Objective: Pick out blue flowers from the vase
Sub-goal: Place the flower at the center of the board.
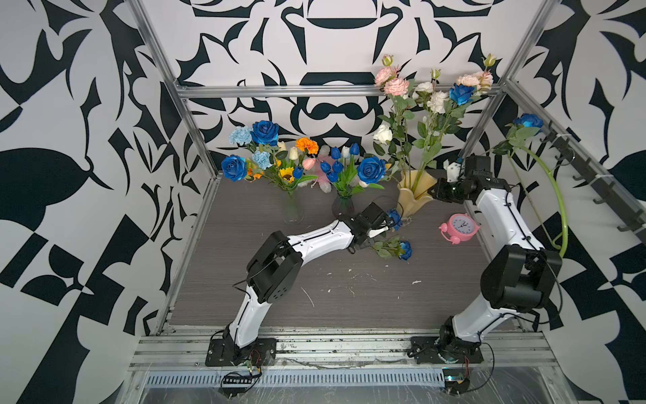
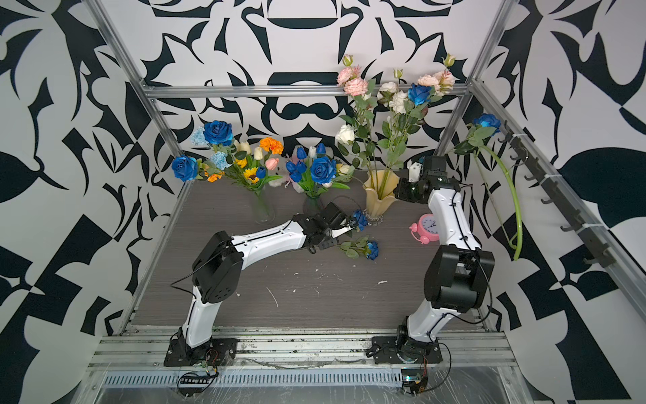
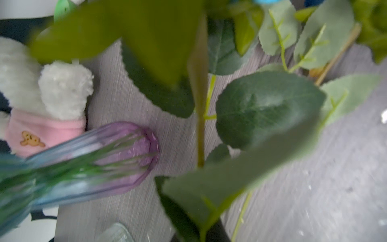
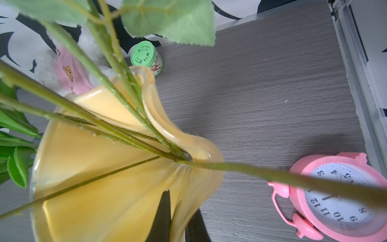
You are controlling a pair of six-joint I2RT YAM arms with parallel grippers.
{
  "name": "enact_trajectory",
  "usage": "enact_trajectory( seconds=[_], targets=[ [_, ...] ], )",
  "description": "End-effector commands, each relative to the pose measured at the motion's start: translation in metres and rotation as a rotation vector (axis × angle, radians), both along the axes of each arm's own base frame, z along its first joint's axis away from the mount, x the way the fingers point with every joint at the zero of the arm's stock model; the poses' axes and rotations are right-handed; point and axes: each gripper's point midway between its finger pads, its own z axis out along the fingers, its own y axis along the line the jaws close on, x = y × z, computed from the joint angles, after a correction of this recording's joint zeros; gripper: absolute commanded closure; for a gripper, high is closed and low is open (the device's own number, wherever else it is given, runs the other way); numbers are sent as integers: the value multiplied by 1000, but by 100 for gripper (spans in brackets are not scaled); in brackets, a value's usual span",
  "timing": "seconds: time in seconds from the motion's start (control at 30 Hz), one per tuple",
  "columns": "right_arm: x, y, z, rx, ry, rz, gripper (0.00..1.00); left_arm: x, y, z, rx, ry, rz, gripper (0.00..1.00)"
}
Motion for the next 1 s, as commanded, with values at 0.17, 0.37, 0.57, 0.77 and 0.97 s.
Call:
enact_trajectory(
  seconds=[0.17,0.37,0.57,0.77,0.97],
  targets=[
    [1,-3,6,-16,-29,-2,100,6,-14,-4,-27,-9,-17,61],
    [2,-2,7,-15,-28,1,100,-1,-15,57,-189,-39,16,38],
    [2,-2,8,-15,-31,1,100,-18,-14,148,-553,-96,41,18],
    [2,-1,8,-11,-34,4,100,-29,-17,201,-793,-122,27,16],
    [1,0,10,-7,-37,7,100,-28,-20,247,-1030,-228,-2,8]
  ],
)
